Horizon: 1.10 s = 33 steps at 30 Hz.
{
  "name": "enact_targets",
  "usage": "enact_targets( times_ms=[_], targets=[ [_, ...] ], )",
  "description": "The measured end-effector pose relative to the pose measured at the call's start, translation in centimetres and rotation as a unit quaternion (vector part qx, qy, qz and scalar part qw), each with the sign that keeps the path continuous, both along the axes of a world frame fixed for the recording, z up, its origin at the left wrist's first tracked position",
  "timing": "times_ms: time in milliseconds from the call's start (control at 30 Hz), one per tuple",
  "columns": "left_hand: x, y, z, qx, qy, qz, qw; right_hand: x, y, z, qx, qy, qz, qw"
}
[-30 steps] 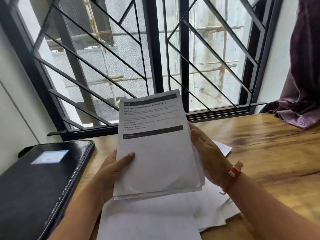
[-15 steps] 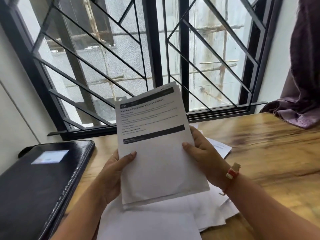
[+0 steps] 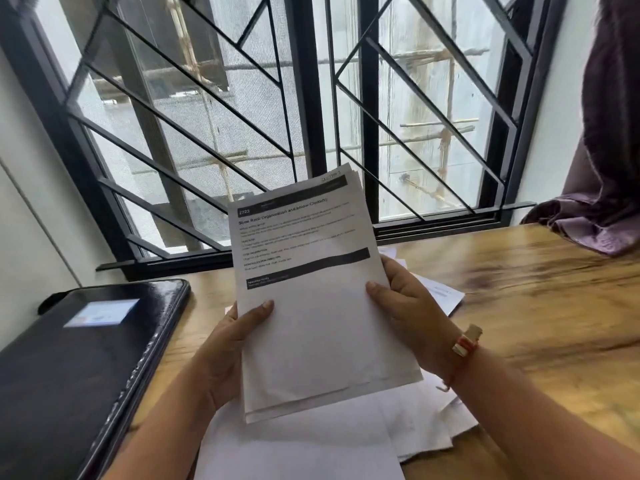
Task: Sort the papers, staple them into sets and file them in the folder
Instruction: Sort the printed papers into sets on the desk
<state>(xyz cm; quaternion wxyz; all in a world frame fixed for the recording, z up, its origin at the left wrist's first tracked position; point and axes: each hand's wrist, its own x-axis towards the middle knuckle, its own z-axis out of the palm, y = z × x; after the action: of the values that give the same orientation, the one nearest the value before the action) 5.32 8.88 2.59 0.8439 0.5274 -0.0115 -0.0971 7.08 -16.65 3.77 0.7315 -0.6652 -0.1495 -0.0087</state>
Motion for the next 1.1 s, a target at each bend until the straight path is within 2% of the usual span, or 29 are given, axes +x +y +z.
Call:
enact_targets(
  times_ms=[100,200,267,333,367,433,500,567,700,800,1100],
  targets=[
    [0.0,-0.1,-0.1,0.022,-0.004,0.014,1.000,-0.2,0.0,0.0,-0.004,0.011,0.027,1.000],
    [0.3,0.1,-0.2,0.039,-0.022,0.042,0.998,-0.6,-0.1,0.8,0.078,0.039,0.073,0.993],
    [0.8,0.5,-0.1,0.051,-0.027,0.080,0.995,-0.4,-0.1,1.2,0.083,0.060,0.013,0.995],
    [1.4,1.2,-0.4,0.044,-0.040,0.121,0.991,0.5,-0.4,0.6,-0.015,0.052,-0.112,0.992],
    [1.5,1.4,-0.4,0.035,-0.048,0.131,0.990,1.0,-0.7,0.1,-0.110,0.025,-0.173,0.978],
    [1.8,1.7,-0.5,0.004,-0.048,0.139,0.989,1.8,-1.4,-0.9,-0.298,-0.026,-0.240,0.924],
    [1.9,1.5,-0.6,-0.036,-0.034,0.143,0.989,1.8,-1.8,-1.3,-0.415,-0.030,-0.245,0.876],
    [2.0,1.4,-0.5,-0.073,-0.023,0.143,0.987,1.6,-2.0,-1.4,-0.484,-0.012,-0.228,0.845],
    [2.1,1.8,-1.0,-0.042,-0.006,0.160,0.986,1.7,-1.9,-1.9,-0.569,0.014,-0.196,0.799],
    [2.2,2.0,-1.3,-0.031,0.000,0.153,0.988,1.9,-2.1,-2.1,-0.578,0.024,-0.185,0.795],
    [2.5,2.3,-1.4,-0.036,0.015,0.154,0.987,2.0,-2.3,-2.0,-0.521,0.052,-0.183,0.832]
  ],
)
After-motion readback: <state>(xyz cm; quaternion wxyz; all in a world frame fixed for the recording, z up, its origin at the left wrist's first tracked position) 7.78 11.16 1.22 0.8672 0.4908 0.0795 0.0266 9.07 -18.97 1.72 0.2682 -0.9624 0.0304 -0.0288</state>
